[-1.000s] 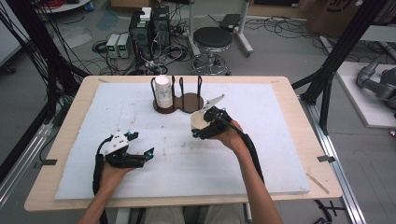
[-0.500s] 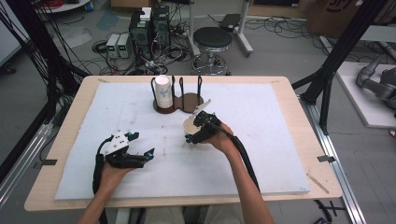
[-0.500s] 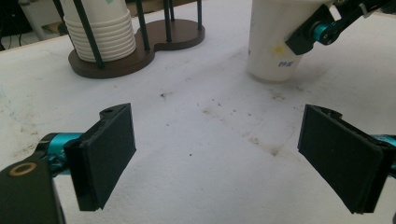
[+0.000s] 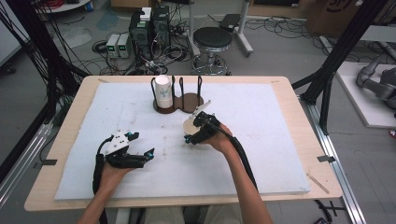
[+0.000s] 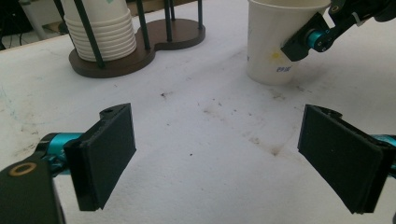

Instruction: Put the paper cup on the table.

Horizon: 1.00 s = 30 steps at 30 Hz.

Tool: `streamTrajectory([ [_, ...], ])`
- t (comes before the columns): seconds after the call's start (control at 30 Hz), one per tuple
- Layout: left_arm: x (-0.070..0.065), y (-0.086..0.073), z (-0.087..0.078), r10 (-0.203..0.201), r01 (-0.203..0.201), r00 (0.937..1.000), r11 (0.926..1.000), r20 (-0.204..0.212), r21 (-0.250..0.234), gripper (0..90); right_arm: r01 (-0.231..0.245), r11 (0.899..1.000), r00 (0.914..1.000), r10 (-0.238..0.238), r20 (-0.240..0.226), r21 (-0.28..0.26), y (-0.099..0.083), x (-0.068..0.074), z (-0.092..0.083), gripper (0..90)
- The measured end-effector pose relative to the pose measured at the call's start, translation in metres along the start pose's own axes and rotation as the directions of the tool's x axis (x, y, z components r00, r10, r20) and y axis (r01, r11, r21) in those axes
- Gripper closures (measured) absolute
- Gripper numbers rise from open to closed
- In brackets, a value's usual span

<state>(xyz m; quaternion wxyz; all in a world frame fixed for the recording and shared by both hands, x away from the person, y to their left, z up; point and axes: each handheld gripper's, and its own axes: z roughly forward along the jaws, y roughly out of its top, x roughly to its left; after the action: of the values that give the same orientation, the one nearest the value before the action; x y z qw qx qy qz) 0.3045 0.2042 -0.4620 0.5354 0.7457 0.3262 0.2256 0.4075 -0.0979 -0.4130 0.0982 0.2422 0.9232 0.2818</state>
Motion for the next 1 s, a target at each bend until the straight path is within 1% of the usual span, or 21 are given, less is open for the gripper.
streamTrajectory([
  [0.03, 0.000, 0.000, 0.000, 0.000, 0.000, 1.0000, 1.0000, 0.000, 0.000, 11.0, -0.002, 1.000, 1.0000, 0.002, 0.007, 0.006, 0.000, 0.000, 0.002, 18.7],
  [0.07, 0.000, 0.000, 0.000, 0.000, 0.000, 1.0000, 1.0000, 0.001, 0.000, 11.0, -0.004, 1.000, 1.0000, 0.004, 0.008, 0.005, -0.001, 0.001, 0.003, 16.6],
  [0.1, 0.000, 0.000, 0.000, 0.000, 0.000, 1.0000, 1.0000, 0.001, 0.000, 11.0, -0.009, 1.000, 0.9999, 0.009, -0.009, -0.002, -0.002, 0.001, 0.005, 16.1],
  [0.13, 0.000, 0.000, 0.000, 0.000, 0.000, 1.0000, 1.0000, 0.001, 0.000, 11.0, -0.006, 1.000, 0.9999, 0.006, -0.012, -0.006, -0.004, 0.001, 0.006, 14.9],
  [0.17, 0.000, 0.000, 0.000, 0.000, 0.000, 1.0000, 1.0000, 0.001, 0.001, 11.0, -0.004, 1.000, 1.0000, 0.004, -0.006, -0.006, -0.005, 0.001, 0.007, 14.9],
  [0.23, 0.000, 0.000, 0.000, -0.001, 0.001, 1.0000, 1.0000, 0.004, 0.000, 11.0, -0.019, 1.000, 0.9998, 0.019, -0.011, -0.008, -0.007, 0.002, 0.009, 14.9],
  [0.27, 0.000, 0.000, 0.000, -0.001, 0.001, 1.0000, 1.0000, 0.003, 0.000, 11.0, -0.014, 1.000, 0.9999, 0.014, -0.006, -0.021, -0.008, 0.001, 0.009, 14.9],
  [0.3, 0.000, 0.000, 0.000, 0.000, 0.000, 1.0000, 1.0000, 0.002, 0.000, 11.0, -0.022, 0.999, 0.9997, 0.022, -0.010, -0.027, -0.010, 0.001, 0.009, 14.9],
  [0.33, 0.000, 0.000, 0.000, 0.000, 0.000, 1.0000, 1.0000, 0.001, 0.001, 11.0, -0.026, 0.999, 0.9996, 0.026, -0.008, -0.021, -0.010, 0.000, 0.009, 14.9],
  [0.37, 0.000, 0.000, 0.000, 0.000, 0.000, 1.0000, 1.0000, 0.001, 0.001, 11.0, -0.026, 0.999, 0.9996, 0.026, -0.010, -0.025, -0.012, 0.001, 0.008, 14.9],
  [0.47, 0.000, 0.000, 0.000, 0.000, 0.000, 1.0000, 1.0000, 0.003, 0.000, 11.0, -0.031, 0.998, 0.9995, 0.031, -0.012, -0.046, -0.016, 0.000, 0.004, 14.9],
  [0.5, 0.000, 0.000, 0.000, 0.001, -0.001, 1.0000, 1.0000, 0.004, -0.002, 11.0, -0.040, 0.998, 0.9991, 0.040, -0.012, -0.053, -0.017, 0.001, 0.002, 14.9],
  [0.57, 0.000, 0.000, 0.000, 0.002, -0.002, 1.0000, 1.0000, 0.002, -0.003, 11.0, -0.044, 0.996, 0.9989, 0.043, -0.017, -0.074, -0.023, 0.003, -0.003, 15.0],
  [0.63, 0.000, 0.000, 0.000, 0.001, -0.001, 1.0000, 1.0000, 0.001, -0.002, 11.0, -0.045, 0.995, 0.9990, 0.044, -0.011, -0.091, -0.031, 0.002, -0.007, 15.0],
  [0.67, 0.000, 0.000, 0.000, 0.000, 0.000, 1.0000, 1.0000, 0.002, -0.002, 11.0, -0.053, 0.994, 0.9986, 0.053, -0.009, -0.094, -0.034, 0.002, -0.009, 15.0],
  [0.73, 0.000, 0.000, 0.000, 0.000, 0.000, 1.0000, 1.0000, 0.002, -0.002, 11.0, -0.058, 0.991, 0.9983, 0.059, 0.000, -0.121, -0.043, 0.001, -0.016, 15.0],
  [0.87, 0.000, 0.000, 0.000, -0.003, 0.003, 1.0000, 1.0000, -0.002, 0.003, 11.0, -0.080, 0.980, 0.9964, 0.084, 0.015, -0.184, -0.061, 0.000, -0.034, 15.0],
  [0.97, 0.000, 0.000, 0.000, -0.002, 0.002, 1.0000, 1.0000, -0.005, 0.001, 11.0, -0.090, 0.967, 0.9951, 0.097, 0.018, -0.237, -0.075, -0.002, -0.046, 15.0],
  [1.0, 0.000, 0.000, 0.000, 0.000, 0.000, 1.0000, 1.0000, -0.004, -0.001, 11.0, -0.102, 0.961, 0.9936, 0.111, 0.022, -0.256, -0.081, -0.002, -0.051, 15.0],
])
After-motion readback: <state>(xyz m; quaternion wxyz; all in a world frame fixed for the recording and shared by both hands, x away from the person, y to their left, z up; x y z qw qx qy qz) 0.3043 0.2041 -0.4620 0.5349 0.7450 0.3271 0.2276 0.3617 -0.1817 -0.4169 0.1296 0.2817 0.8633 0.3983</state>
